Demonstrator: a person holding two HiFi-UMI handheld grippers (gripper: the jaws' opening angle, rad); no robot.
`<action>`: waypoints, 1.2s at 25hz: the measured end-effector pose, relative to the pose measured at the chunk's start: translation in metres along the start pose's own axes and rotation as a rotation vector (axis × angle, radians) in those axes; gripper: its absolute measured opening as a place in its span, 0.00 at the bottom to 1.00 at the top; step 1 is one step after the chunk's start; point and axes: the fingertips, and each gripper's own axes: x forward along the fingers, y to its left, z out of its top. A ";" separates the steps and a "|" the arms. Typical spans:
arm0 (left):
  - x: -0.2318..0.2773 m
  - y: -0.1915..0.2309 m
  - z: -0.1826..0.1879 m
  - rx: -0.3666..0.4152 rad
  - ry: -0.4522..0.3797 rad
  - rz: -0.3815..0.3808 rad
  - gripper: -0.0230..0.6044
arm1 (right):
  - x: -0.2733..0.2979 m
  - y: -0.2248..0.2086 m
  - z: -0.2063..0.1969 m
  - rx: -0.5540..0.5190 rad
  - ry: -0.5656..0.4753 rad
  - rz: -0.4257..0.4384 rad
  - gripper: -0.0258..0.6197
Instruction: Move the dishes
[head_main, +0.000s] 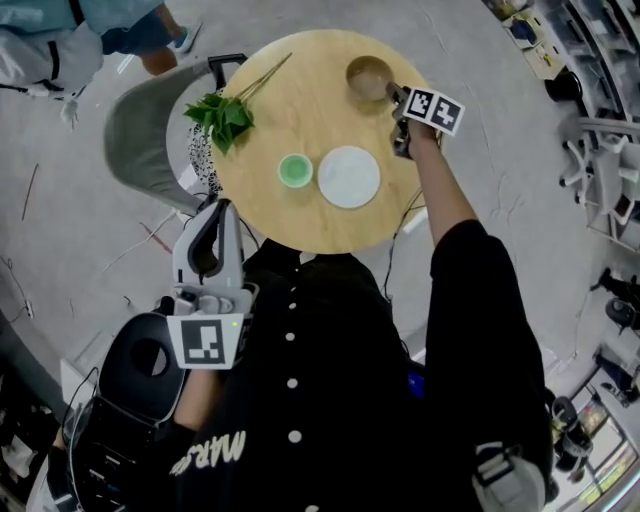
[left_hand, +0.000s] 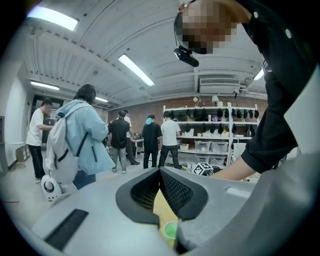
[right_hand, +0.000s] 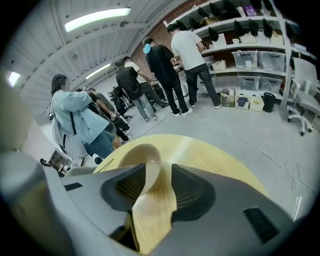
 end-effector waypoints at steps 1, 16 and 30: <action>0.001 0.000 -0.001 0.000 0.003 0.001 0.04 | 0.003 -0.001 0.000 0.009 0.009 0.000 0.28; 0.013 0.001 -0.005 -0.006 0.035 0.016 0.04 | 0.023 -0.005 0.000 0.027 0.079 -0.021 0.07; 0.012 -0.006 -0.001 0.000 0.028 0.018 0.04 | 0.012 0.007 0.007 -0.010 0.077 0.020 0.06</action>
